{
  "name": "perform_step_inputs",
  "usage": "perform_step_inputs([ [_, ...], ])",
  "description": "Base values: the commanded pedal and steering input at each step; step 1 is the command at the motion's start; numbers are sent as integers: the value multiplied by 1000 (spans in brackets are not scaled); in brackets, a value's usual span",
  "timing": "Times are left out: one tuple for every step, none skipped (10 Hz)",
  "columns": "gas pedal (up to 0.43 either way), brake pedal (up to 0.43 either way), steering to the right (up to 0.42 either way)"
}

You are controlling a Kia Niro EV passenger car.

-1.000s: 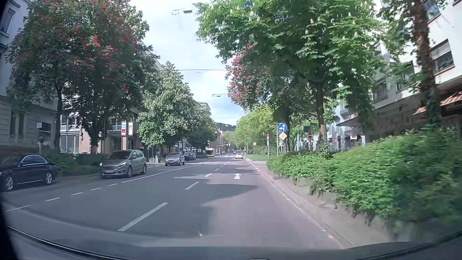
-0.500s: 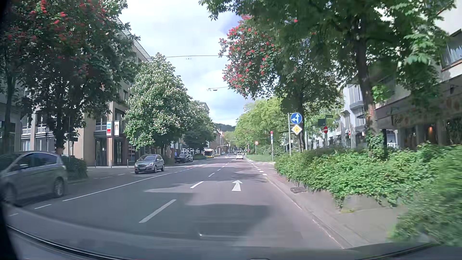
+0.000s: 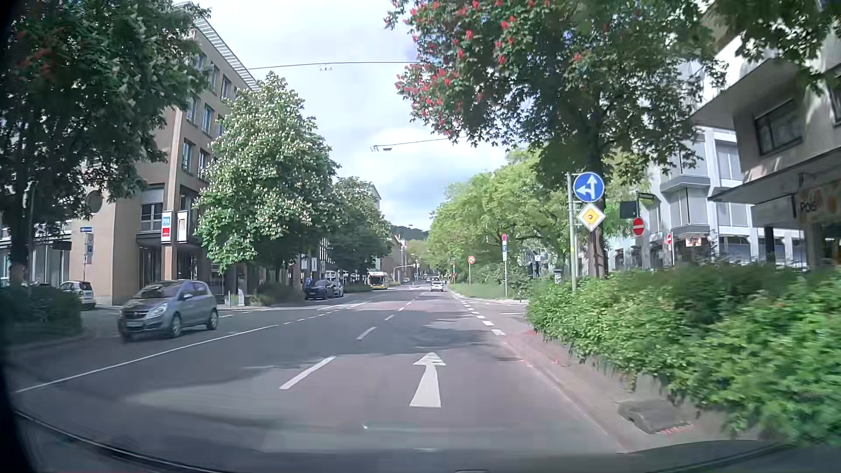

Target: Follow the waypoints while adhering to traffic rules and regulations

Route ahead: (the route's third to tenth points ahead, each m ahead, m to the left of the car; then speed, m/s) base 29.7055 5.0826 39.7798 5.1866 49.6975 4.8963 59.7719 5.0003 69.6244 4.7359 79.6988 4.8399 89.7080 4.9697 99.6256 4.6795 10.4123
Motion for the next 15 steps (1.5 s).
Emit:
perform_step_inputs([
  [98, 0, -2],
  [98, 0, -3],
  [98, 0, -3],
  [98, 0, -2],
  [98, 0, -1],
  [98, 0, -1],
  [98, 0, -1],
  [98, 0, -1],
  [98, 0, -1],
  [98, 0, 1],
  [98, 0, 3],
  [98, 0, 3],
  [98, 0, 0],
  [110, 0, -1],
  [110, 0, 0],
])
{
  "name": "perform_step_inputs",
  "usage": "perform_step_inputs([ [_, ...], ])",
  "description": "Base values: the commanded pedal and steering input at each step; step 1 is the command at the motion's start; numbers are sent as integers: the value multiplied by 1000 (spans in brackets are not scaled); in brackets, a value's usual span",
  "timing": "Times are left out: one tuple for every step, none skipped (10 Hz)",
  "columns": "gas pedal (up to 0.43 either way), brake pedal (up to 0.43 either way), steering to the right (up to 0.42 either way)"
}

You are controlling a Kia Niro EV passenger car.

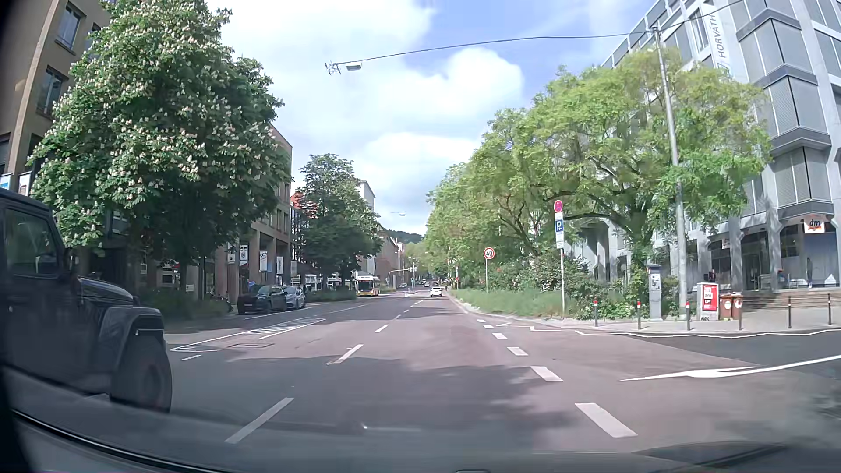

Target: Follow the waypoints while adhering to traffic rules and regulations

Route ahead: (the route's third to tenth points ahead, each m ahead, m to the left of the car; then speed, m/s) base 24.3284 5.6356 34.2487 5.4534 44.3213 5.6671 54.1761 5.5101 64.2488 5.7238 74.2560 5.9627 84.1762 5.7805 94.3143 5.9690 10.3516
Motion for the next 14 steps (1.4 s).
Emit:
perform_step_inputs([
  [110, 0, 1],
  [110, 0, 3],
  [110, 0, 3],
  [110, 0, 2],
  [110, 0, 1],
  [110, 0, 0],
  [110, 0, 0],
  [110, 0, 0],
  [110, 0, 0],
  [110, 0, 0],
  [110, 0, 0],
  [110, 0, 0],
  [110, 0, 1],
  [110, 0, 2],
])
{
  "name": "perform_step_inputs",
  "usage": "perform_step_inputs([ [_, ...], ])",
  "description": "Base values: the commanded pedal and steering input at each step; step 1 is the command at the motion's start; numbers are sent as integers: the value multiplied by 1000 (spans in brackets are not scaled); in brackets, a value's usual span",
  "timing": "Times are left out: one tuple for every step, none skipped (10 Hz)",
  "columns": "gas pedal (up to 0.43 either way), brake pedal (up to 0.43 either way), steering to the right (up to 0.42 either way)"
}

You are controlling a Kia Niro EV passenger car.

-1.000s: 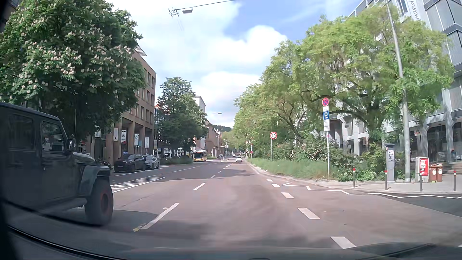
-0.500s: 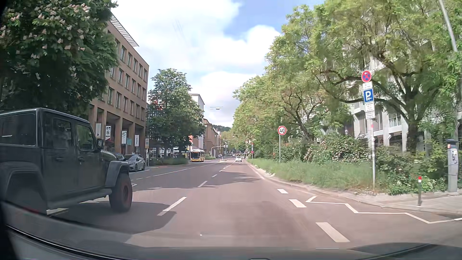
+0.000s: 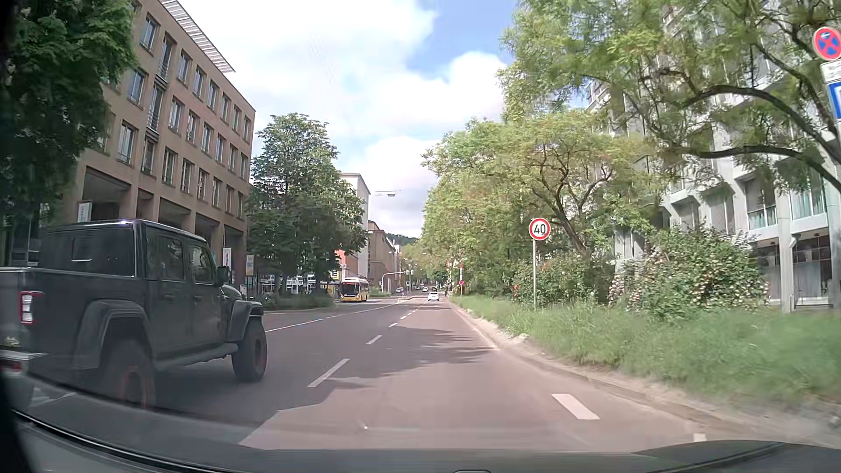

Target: Follow the waypoints while adhering to traffic rules and regulations

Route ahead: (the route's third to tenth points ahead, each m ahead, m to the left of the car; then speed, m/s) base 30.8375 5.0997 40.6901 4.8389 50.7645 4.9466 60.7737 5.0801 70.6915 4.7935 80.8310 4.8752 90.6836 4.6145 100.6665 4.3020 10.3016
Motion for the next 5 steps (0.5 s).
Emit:
perform_step_inputs([
  [110, 0, 1],
  [110, 0, 0],
  [110, 0, 0],
  [110, 0, 0],
  [110, 0, 0],
])
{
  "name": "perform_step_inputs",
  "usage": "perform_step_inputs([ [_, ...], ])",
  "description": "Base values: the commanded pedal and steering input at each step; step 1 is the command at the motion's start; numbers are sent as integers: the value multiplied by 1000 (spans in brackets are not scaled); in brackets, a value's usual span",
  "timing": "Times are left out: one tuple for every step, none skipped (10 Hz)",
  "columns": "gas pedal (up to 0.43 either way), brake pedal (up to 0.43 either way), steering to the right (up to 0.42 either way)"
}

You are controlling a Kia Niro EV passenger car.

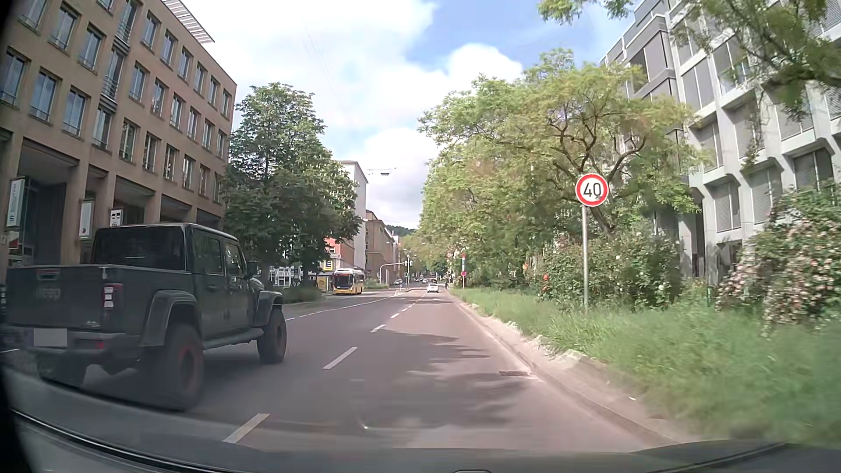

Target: Follow the waypoints while adhering to traffic rules and regulations

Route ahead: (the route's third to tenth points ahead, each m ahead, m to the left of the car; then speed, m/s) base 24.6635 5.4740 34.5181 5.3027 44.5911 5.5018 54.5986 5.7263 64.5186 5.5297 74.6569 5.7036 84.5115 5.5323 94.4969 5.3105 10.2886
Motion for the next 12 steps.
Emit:
perform_step_inputs([
  [110, 0, 0],
  [110, 0, 0],
  [110, 0, 0],
  [110, 0, 0],
  [110, 0, 0],
  [110, 0, 0],
  [98, 0, 1],
  [87, 0, 1],
  [87, 0, 3],
  [87, 0, 5],
  [87, 0, 5],
  [98, 0, 3],
])
